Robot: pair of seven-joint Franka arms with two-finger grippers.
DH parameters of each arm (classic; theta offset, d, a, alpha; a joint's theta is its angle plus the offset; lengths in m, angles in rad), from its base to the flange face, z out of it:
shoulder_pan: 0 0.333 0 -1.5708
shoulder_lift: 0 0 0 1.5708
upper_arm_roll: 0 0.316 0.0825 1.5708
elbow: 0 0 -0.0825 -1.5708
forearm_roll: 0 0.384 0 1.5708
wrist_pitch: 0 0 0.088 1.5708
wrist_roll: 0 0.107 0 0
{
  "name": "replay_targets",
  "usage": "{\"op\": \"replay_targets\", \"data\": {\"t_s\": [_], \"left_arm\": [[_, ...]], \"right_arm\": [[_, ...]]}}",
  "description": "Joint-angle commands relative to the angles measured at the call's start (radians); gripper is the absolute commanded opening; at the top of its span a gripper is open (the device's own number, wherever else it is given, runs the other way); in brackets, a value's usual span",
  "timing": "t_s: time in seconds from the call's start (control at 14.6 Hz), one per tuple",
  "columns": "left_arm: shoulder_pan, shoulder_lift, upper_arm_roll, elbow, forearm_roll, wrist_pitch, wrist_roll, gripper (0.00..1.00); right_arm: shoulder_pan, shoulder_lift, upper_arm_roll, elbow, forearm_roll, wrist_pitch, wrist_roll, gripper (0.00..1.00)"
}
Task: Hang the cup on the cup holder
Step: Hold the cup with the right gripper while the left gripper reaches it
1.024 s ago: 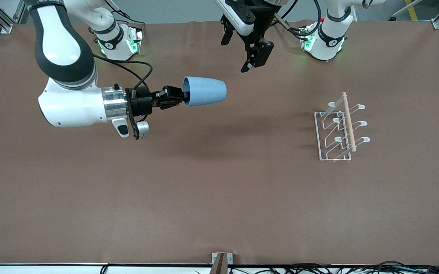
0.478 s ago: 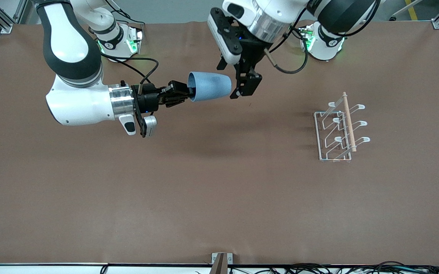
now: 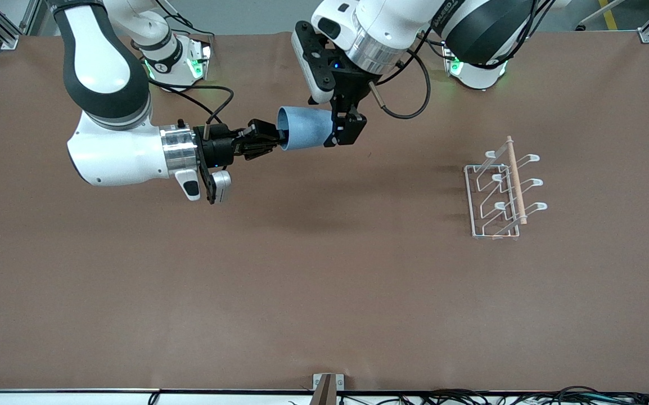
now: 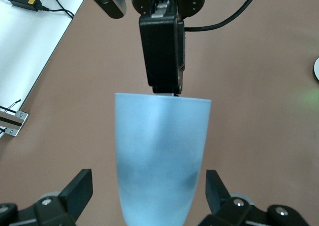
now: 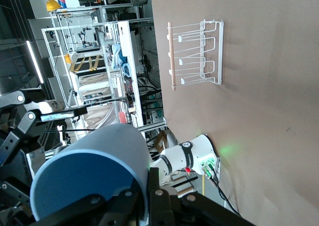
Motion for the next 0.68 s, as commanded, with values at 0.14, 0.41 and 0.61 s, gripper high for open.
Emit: {"op": "replay_targets", "data": {"t_s": [0.14,0.41,0.61], "left_arm": [[-0.029,0.056,-0.005,0.020,0.021,0.000,-0.009,1.00],[-0.029,0.063,-0.005,0.019,0.025,0.000,-0.003,1.00],[-0.030,0.073,-0.005,0.017,0.027,0.000,-0.001,0.95]], "right_arm": [[0.007,-0.005,-0.006,-0.011,0.027,0.001,-0.018,0.02],[0.007,-0.005,-0.006,-0.011,0.027,0.001,-0.015,0.02],[0.008,-0.005,-0.006,-0.011,0.027,0.004,-0.015,0.02]]}}
